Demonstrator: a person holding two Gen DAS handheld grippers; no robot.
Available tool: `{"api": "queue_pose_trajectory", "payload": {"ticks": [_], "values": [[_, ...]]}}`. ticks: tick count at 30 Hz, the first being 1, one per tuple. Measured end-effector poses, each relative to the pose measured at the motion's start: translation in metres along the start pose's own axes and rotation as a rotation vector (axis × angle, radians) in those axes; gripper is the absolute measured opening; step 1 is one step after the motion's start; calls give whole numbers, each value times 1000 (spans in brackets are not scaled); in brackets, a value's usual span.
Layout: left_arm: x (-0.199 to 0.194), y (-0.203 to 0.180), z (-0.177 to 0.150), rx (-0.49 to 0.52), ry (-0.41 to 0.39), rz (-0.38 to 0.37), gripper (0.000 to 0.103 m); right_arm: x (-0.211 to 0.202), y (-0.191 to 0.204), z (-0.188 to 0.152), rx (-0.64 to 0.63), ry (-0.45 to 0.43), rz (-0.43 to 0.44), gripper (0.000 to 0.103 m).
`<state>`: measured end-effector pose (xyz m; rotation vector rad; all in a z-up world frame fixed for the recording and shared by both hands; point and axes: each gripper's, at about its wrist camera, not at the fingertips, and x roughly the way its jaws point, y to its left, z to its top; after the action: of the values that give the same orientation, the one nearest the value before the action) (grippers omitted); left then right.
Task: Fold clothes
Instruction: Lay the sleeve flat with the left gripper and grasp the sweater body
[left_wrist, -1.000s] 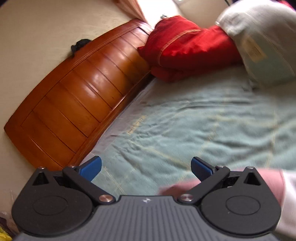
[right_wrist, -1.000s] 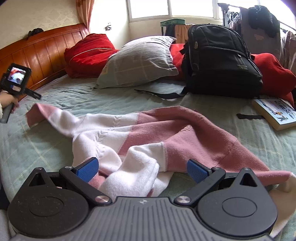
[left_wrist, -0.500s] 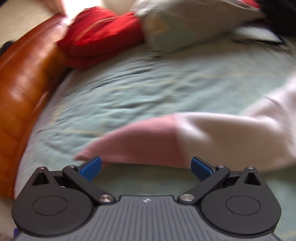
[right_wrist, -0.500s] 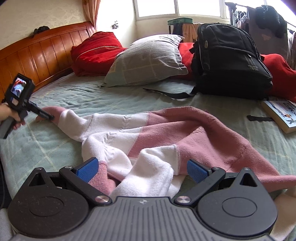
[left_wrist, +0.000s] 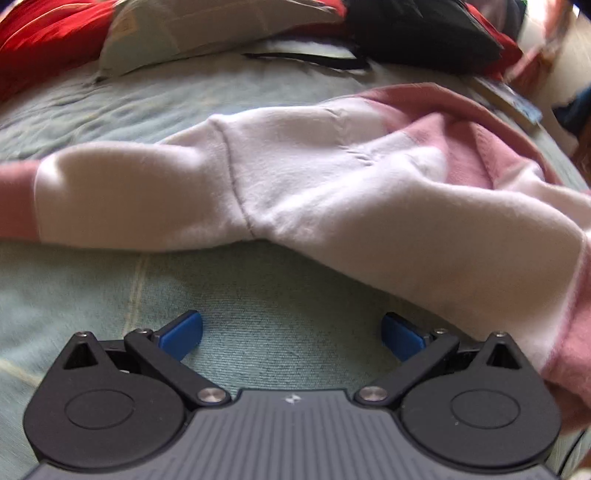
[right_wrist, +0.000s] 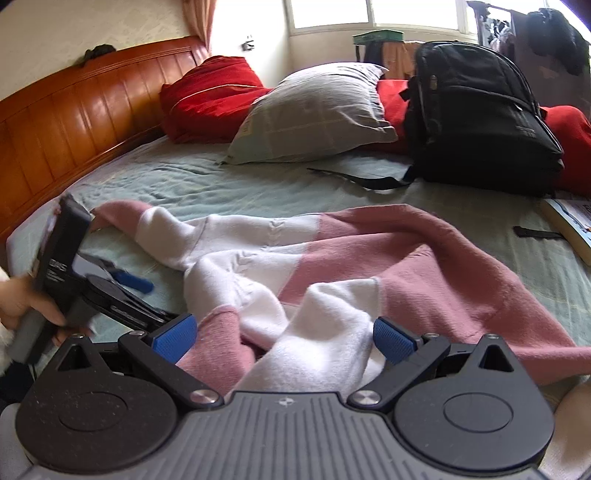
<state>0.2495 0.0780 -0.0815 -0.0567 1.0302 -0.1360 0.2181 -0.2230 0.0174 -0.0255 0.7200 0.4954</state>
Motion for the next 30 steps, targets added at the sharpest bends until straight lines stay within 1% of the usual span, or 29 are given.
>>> {"api": "queue_pose_trajectory", "payload": {"ticks": [5, 7, 8, 11, 16, 21, 26, 30], "values": [[-7, 12, -2, -83, -18, -72, 102, -1, 1, -1, 0, -5, 21, 103], [-16, 21, -5, -145, -29, -137, 102, -1, -1, -1, 7, -6, 23, 103], [-18, 27, -7, -182, -38, -190, 102, 0, -2, -2, 10, -6, 25, 103], [-11, 39, -8, -294, -48, -294, 102, 2, -3, -2, 16, -4, 27, 103], [9, 58, 1, -447, -105, -401, 102, 2, -4, -3, 19, -5, 31, 103], [29, 77, 13, -534, -139, -478, 102, 5, -6, -4, 28, 7, 22, 103], [37, 79, 23, -608, -159, -468, 102, 11, -8, -6, 39, 23, 16, 103], [46, 78, 26, -600, -234, -455, 101, 14, -8, -7, 48, 30, 18, 103]]}}
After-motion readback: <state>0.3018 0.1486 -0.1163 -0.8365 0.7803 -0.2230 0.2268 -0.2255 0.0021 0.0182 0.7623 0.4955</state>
